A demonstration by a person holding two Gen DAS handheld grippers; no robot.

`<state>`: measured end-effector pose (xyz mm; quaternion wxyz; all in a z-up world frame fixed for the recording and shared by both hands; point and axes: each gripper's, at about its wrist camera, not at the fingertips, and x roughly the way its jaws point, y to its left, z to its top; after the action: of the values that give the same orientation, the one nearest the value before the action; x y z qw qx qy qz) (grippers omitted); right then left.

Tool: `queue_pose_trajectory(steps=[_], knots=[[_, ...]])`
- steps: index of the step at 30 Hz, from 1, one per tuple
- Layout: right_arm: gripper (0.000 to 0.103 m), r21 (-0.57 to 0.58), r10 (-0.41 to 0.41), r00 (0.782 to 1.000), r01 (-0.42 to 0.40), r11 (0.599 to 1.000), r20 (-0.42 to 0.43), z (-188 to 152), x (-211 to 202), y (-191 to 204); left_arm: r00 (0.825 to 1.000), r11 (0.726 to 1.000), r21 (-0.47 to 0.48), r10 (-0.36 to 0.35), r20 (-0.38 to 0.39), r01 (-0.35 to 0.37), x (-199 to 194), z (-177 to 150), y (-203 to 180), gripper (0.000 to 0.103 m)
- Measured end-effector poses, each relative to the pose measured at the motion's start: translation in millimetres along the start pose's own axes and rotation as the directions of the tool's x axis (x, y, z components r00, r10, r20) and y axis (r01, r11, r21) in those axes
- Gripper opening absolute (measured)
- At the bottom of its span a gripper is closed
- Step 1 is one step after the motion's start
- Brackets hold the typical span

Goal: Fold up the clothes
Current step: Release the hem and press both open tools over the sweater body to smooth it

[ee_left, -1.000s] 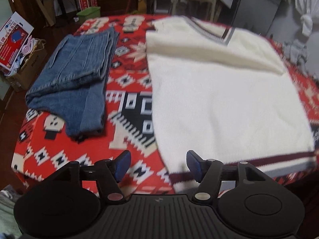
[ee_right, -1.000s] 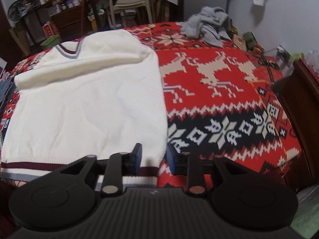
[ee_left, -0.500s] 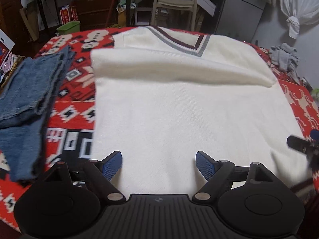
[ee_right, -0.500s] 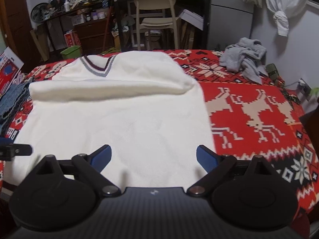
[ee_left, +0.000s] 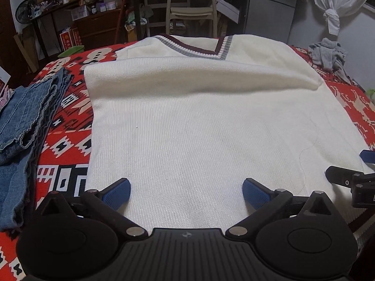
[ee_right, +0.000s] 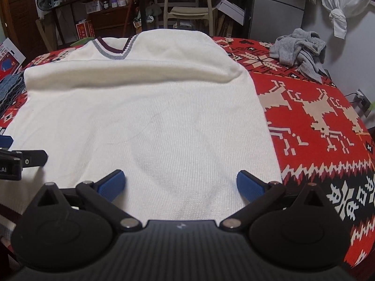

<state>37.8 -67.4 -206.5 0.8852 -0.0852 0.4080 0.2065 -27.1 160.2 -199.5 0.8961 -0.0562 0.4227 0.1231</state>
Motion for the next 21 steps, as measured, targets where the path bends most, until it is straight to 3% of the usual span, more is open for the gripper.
queue_pose_trajectory(steps=[21], knots=[[0.102, 0.024, -0.029, 0.999, 0.028, 0.999, 0.030, -2.4, -1.6, 3.0, 0.998, 1.000, 0.023, -0.018, 0.062, 0.017, 0.1, -6.6, 1.3, 0.103]])
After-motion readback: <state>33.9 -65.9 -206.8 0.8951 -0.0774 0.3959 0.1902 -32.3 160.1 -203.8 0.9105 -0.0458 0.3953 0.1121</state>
